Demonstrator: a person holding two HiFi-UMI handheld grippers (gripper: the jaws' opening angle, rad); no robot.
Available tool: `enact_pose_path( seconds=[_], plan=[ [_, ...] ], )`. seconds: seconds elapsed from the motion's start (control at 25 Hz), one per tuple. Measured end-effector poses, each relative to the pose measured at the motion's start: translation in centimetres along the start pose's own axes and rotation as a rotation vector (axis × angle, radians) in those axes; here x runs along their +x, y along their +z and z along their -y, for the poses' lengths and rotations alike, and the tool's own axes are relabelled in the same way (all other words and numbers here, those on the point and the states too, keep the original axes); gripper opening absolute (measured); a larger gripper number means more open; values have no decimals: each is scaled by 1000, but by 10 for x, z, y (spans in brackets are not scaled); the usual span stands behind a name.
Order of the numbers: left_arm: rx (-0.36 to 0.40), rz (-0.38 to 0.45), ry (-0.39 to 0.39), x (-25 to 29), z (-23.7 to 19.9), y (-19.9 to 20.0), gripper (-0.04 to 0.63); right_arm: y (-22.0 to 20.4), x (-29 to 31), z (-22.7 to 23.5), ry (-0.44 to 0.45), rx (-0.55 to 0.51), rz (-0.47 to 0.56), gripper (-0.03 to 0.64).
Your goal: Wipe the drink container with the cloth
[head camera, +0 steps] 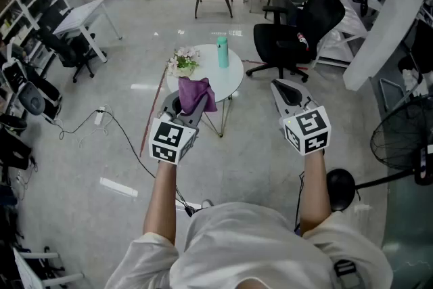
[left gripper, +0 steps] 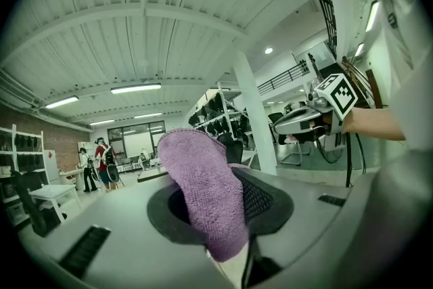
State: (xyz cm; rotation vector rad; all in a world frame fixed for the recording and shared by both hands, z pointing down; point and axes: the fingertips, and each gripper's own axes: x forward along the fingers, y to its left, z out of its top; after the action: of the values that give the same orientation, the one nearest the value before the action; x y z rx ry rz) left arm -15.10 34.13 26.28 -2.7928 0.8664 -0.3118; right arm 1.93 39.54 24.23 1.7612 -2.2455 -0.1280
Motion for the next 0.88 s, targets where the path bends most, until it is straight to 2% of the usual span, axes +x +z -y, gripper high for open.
enact_pose_path(
  seconds=[0.12,0.24,0.36,0.48,0.6,0.72,0.88],
  plan=[
    [-4,-7,13,3,4,-2,118,-2,1,4,4,-10,9,11],
    [-3,-19,35,14,21,-9,118,-14,-8,24,-3,43,54,14],
    [-3,-40,55,27,39,-14,118,-28,-12,46,-15,9,58,14],
    [-16,-62,72,44,41,-16,118,-39,-6,60,48,36,58,14],
    [-13,-66,64,53,32,-19,118,-41,6,62,91,104,72,14],
    [-11,-61,51,56,8,-30,118,-42,32,49,98,108,57,14],
    [-16,-55,31,120,-30,-44,118,-55,94,81,102,98,35,12]
  ],
)
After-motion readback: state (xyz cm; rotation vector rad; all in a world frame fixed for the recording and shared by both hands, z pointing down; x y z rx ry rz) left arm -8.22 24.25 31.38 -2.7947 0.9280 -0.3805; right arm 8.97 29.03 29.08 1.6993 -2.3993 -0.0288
